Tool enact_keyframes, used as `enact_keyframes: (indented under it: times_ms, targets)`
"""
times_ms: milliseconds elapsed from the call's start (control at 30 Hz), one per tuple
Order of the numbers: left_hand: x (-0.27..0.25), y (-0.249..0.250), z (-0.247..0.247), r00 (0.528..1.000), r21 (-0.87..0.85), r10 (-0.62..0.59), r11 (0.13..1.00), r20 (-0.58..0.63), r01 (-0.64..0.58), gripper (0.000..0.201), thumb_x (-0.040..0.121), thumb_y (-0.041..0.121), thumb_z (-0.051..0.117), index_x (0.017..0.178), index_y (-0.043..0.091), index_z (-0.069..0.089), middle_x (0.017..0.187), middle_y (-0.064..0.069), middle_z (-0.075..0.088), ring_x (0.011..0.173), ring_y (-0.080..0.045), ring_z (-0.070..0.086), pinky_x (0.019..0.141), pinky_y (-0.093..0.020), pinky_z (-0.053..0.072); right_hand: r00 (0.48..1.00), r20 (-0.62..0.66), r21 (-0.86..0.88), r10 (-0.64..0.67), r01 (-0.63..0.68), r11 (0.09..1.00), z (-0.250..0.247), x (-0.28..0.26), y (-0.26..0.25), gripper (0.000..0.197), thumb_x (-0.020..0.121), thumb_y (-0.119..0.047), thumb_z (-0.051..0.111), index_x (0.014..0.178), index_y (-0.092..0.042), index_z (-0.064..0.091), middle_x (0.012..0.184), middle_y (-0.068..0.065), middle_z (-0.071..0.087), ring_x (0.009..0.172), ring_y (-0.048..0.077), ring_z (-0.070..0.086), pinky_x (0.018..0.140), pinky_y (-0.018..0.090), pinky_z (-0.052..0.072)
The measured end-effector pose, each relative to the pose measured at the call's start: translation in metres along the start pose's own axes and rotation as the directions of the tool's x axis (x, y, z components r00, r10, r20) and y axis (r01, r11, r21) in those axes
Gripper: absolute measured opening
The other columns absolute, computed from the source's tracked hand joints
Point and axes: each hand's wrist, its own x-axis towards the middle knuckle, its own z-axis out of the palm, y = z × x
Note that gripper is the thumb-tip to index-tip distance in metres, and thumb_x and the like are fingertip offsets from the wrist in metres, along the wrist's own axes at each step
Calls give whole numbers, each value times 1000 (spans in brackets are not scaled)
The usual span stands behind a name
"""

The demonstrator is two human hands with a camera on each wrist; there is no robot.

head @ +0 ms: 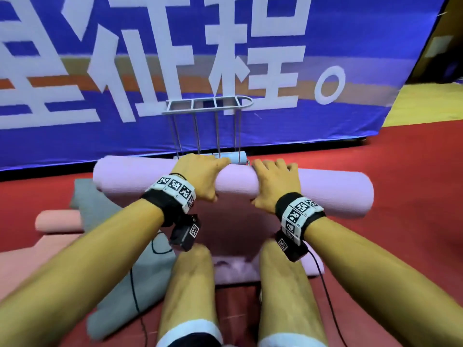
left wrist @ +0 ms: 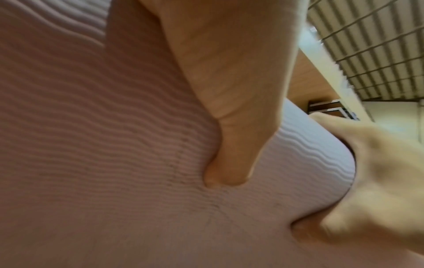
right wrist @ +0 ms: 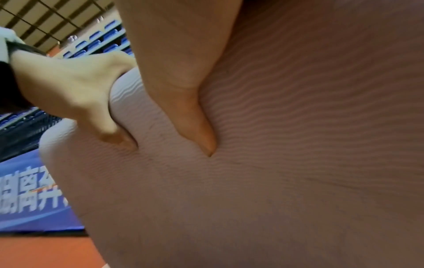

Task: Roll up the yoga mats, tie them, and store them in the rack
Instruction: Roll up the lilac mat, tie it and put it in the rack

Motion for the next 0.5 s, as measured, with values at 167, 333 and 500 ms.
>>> enact_keyframes:
  times_ms: [167,333,500]
  targets:
    - [-38,17,62,970,-166,27,986,242,14,89,48,54,82,128,44,45,110,9,71,99,-28,68,72,-35,50,954,284,-24,-90,101,995,28,-49,-17,86,56,-56,78,126,-28,37,114,1,63,112,30,52,89,44,36]
    - [-52,39,93,883,-307,136,952,449,10,83,49,52,86,124,41,52,103,12,70,96,-24,66,77,-33,50,843,526,62,-115,96,993,38,-76,-12,86,48,-52,82,120,-30,41,101,1,66,102,29,57,82,41,41]
    - [-61,57,123,833,-400,221,917,507,0,82,55,51,88,128,37,53,109,6,69,101,-24,63,91,-34,50,754,648,85,-110,72,994,57,-90,-12,95,43,-52,82,127,-33,40,96,4,64,99,28,58,86,40,46]
